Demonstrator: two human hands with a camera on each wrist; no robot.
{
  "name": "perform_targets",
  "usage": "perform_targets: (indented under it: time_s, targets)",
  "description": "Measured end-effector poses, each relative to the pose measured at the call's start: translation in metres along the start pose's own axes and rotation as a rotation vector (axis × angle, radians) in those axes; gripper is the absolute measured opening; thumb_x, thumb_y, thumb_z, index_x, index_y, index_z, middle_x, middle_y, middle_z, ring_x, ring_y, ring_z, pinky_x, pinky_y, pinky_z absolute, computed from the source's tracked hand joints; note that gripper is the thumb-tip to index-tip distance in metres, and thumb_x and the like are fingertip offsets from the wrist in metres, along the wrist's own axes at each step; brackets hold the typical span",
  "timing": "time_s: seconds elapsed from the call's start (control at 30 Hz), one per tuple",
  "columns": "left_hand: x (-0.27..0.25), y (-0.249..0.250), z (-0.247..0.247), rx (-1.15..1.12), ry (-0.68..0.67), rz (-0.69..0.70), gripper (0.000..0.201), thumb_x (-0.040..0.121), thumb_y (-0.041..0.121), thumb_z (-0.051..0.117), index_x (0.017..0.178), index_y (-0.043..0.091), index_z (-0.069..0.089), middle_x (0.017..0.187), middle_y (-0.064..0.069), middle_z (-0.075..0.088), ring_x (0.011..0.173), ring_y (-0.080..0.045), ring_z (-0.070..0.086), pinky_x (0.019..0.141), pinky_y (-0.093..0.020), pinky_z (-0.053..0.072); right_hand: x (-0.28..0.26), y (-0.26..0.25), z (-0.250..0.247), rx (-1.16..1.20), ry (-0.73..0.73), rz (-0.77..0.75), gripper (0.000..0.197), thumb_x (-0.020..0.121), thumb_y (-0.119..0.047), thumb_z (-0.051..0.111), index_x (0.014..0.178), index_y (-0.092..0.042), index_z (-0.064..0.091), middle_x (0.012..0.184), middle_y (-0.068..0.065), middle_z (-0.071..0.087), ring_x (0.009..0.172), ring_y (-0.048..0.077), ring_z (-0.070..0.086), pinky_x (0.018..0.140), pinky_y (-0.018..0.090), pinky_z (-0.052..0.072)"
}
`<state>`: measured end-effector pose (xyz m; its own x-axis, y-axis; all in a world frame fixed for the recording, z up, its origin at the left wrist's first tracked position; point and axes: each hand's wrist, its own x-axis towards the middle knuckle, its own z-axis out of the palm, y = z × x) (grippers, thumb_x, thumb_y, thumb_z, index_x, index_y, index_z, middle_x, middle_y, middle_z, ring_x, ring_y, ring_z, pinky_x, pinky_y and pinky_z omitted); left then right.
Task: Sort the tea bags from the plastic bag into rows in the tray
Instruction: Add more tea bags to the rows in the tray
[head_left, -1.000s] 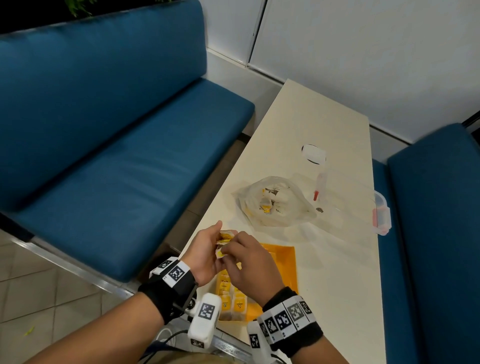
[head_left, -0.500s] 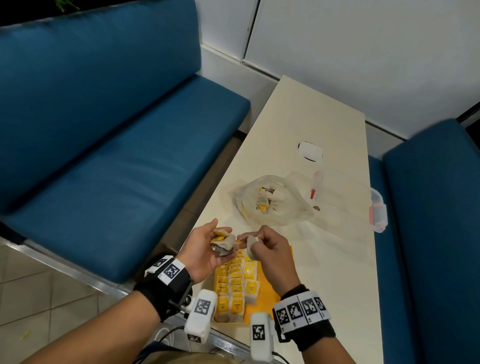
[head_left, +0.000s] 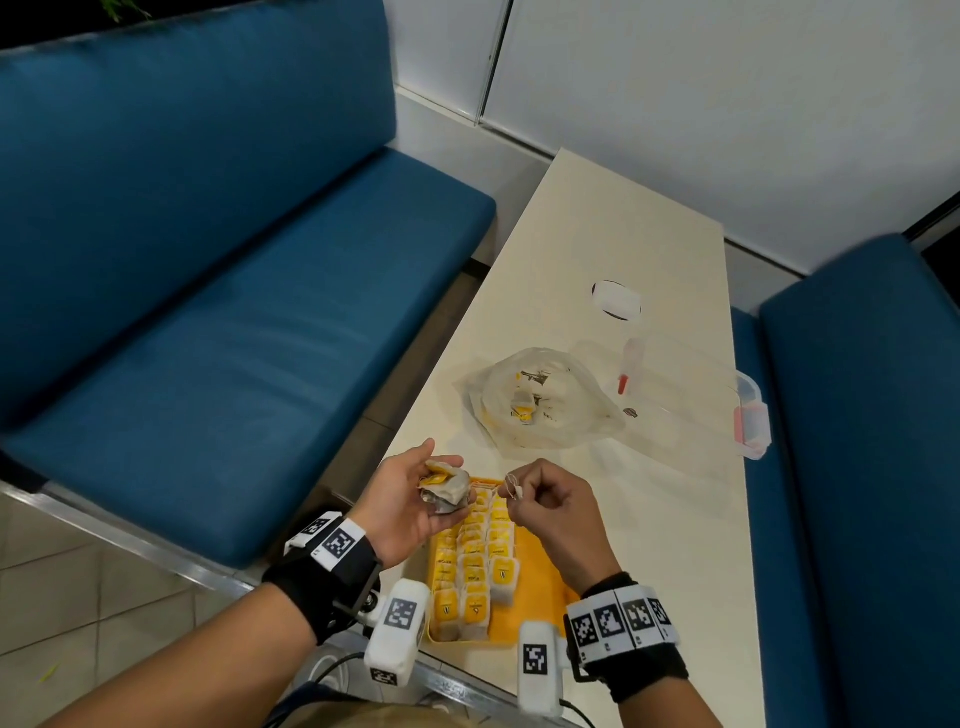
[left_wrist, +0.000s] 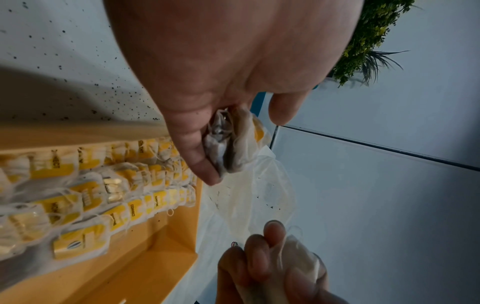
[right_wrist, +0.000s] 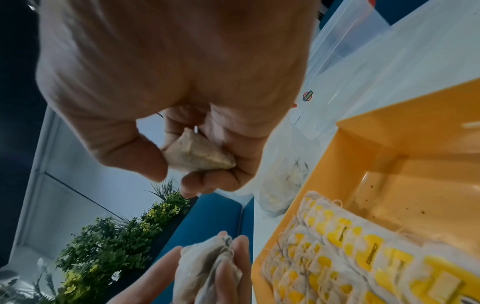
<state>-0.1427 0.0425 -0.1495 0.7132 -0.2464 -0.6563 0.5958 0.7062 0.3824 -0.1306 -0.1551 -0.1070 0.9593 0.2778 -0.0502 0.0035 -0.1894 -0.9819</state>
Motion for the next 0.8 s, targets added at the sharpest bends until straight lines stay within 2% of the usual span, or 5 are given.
perform_targets:
  time_s: [0.3,0.4,0.57,0.7,0.8]
  targets:
    - [0.0,0.0,-0.004,0.03,0.013,0.005,0.049,0.102,0.044,0.05,0.126,0.003,0.062,0.112,-0.022,0.065,0.101,-0.037,0.066,0.098,-0.047,0.051,-0.005,0.005,-0.009,-0.229,0.068,0.101,0.027,0.089,0.01,0.06,0.094,-0.012,0.074,0.092,-0.004,0.072,0.077,0.001,0.066,0.07,0.017,0.051]
    - [0.0,-0.001,-0.006,0.031,0.012,0.003,0.049,0.102,0.044,0.05,0.127,0.003,0.062,0.112,-0.022,0.065,0.1,-0.036,0.067,0.097,-0.047,0.052,-0.006,0.012,-0.015,-0.282,0.09,0.122,0.04,0.086,0.008,0.064,0.108,-0.025,0.069,0.086,0.0,0.066,0.076,0.01,0.064,0.073,0.02,0.054]
    - [-0.002,-0.001,-0.007,0.038,0.006,-0.001,0.049,0.102,0.044,0.05,0.127,0.003,0.062,0.113,-0.022,0.065,0.099,-0.036,0.068,0.088,-0.043,0.058,-0.008,0.018,-0.021,-0.394,0.144,0.196,0.013,0.078,-0.009,0.08,0.077,-0.017,0.069,0.076,-0.002,0.07,0.077,0.01,0.065,0.071,0.023,0.054]
    - [-0.002,-0.001,-0.008,0.052,0.008,0.002,0.048,0.102,0.044,0.049,0.127,0.004,0.062,0.114,-0.021,0.065,0.099,-0.035,0.068,0.077,-0.039,0.062,-0.01,0.029,-0.033,-0.38,0.095,0.355,0.015,0.077,-0.004,0.079,0.075,-0.009,0.065,0.069,0.005,0.065,0.064,0.017,0.06,0.061,0.033,0.052]
    - [-0.001,-0.002,-0.009,0.06,0.007,0.003,0.047,0.102,0.044,0.049,0.126,0.005,0.062,0.114,-0.021,0.065,0.099,-0.034,0.067,0.082,-0.041,0.059,-0.017,0.036,-0.039,-0.363,0.035,0.441,0.011,0.081,0.002,0.073,0.081,-0.003,0.063,0.063,0.01,0.063,0.051,0.017,0.059,0.048,0.024,0.045]
